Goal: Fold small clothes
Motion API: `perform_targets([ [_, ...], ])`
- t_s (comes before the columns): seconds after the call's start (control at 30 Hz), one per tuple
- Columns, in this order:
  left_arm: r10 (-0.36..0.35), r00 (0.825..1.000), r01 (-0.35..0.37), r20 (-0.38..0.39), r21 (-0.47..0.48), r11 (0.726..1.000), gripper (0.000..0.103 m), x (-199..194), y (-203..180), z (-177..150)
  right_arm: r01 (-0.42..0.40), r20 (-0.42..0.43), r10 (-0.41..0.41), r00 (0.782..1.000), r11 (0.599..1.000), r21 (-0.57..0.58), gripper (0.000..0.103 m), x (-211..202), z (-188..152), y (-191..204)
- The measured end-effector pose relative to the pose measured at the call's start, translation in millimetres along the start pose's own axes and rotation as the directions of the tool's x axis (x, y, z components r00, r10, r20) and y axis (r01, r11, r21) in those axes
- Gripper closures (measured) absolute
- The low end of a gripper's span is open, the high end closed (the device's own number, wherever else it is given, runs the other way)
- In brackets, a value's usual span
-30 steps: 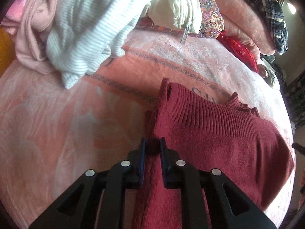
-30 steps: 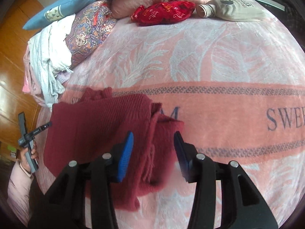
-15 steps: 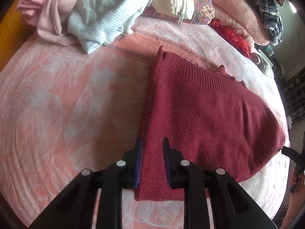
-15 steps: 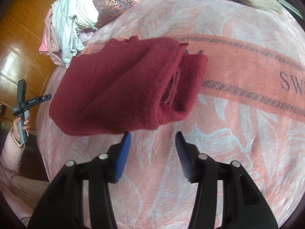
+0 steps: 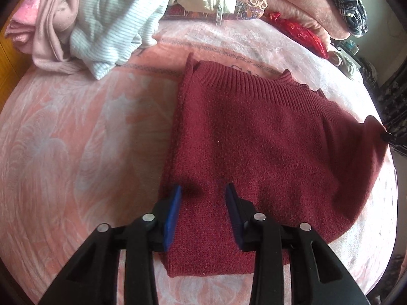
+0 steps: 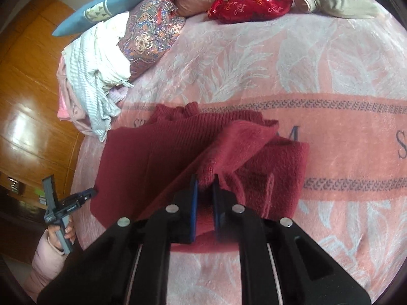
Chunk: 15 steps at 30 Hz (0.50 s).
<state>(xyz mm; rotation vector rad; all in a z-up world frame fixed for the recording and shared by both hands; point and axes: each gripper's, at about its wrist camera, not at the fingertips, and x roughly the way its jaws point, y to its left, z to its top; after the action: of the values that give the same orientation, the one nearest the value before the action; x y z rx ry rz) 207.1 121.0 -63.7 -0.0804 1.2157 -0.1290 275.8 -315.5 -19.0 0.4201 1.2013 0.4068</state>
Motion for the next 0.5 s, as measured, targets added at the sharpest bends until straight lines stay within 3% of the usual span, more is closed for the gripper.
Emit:
perform_targets([
  [0.1, -0.002, 1.0, 0.003, -0.007, 0.01, 1.0, 0.064, 3.7, -2.6, -0.1, 0.071, -0.067, -0.071, 0.995, 0.997, 0.005, 0.081, 25.7, 7.5, -4.4],
  [0.13, -0.004, 1.0, 0.004, -0.01, 0.014, 1.0, 0.063, 4.4, -3.0, -0.4, 0.086, -0.093, -0.086, 0.992, 0.996, 0.004, 0.071, 30.6, 6.0, -7.1],
  [0.23, -0.012, 1.0, 0.012, -0.012, 0.024, 1.0, 0.061, 4.2, -3.6, -1.9, 0.071, -0.084, -0.072, 0.994, 0.997, -0.013, 0.07, 20.7, -2.2, -10.7],
  [0.33, -0.02, 1.0, 0.02, -0.014, 0.021, 1.0, 0.061, 2.5, -1.9, -3.5, 0.076, -0.056, -0.076, 0.996, 0.997, -0.01, 0.05, -4.2, -8.9, -15.5],
  [0.43, -0.027, 1.0, 0.027, -0.016, 0.004, 1.0, 0.061, 0.7, 1.0, -4.5, 0.092, -0.024, -0.093, 0.995, 0.995, -0.035, 0.05, -29.4, -17.1, -22.1],
  [0.5, -0.031, 0.999, 0.031, -0.018, -0.004, 1.0, 0.06, 0.2, 2.0, -5.1, 0.047, -0.029, -0.049, 0.998, 0.997, -0.057, 0.05, -39.2, -24.4, -24.5],
])
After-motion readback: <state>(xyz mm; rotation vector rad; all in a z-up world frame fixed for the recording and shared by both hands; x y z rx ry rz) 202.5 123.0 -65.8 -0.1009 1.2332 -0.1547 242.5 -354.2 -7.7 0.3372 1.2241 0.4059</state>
